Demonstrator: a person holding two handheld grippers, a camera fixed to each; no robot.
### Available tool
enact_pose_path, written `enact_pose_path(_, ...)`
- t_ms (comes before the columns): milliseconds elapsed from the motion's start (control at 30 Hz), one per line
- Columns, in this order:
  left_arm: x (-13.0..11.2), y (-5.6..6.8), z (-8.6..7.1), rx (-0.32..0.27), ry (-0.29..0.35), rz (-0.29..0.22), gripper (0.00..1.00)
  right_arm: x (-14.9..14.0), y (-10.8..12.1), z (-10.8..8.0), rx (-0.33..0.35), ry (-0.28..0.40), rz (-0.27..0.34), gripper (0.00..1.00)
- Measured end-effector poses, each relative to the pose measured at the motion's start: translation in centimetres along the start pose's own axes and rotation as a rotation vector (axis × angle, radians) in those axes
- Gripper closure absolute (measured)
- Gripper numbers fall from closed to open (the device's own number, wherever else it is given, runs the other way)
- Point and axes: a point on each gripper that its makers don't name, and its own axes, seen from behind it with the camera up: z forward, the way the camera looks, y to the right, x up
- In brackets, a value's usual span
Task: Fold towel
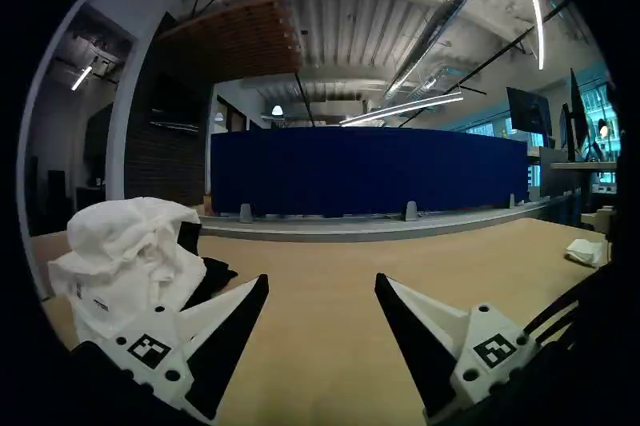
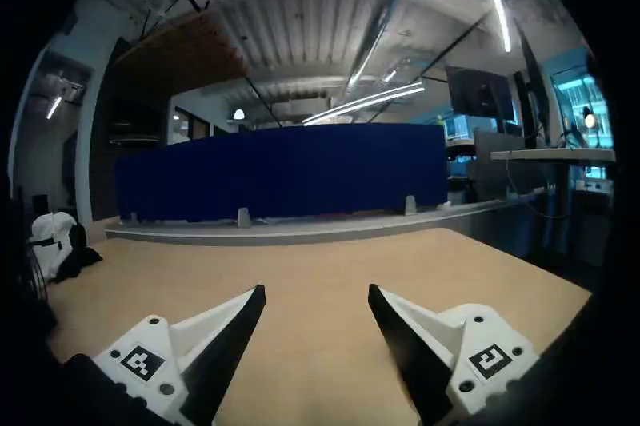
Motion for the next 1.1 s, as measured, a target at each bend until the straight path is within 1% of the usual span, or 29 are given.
enact_pose_path(267, -0.01, 0.02, -0.03, 0.0, 0.0, 0.0, 0.01, -0.01, -0.3, 0.03, 0.012, 0.018, -0.024, 0.0)
enact_pose_path(567, -0.01, 0.02, -0.01, 0.0, 0.0, 0.0, 0.01, 0.18, -0.28, -0.32, 0.017, 0.042, -0.033, 0.0)
enact_pose_path(767, 0.0, 0.04, -0.05, 0.0, 0.0, 0.0, 0.01, 0.24, -0.3, -0.73, 0.013, 0.05, -0.059, 0.0)
enact_pose_path(1100, -0.02, 0.08, -0.07, 0.0, 0.0, 0.0, 0.01, 0.26, -0.14, -0.84, 0.008, 0.053, -0.06, 0.0)
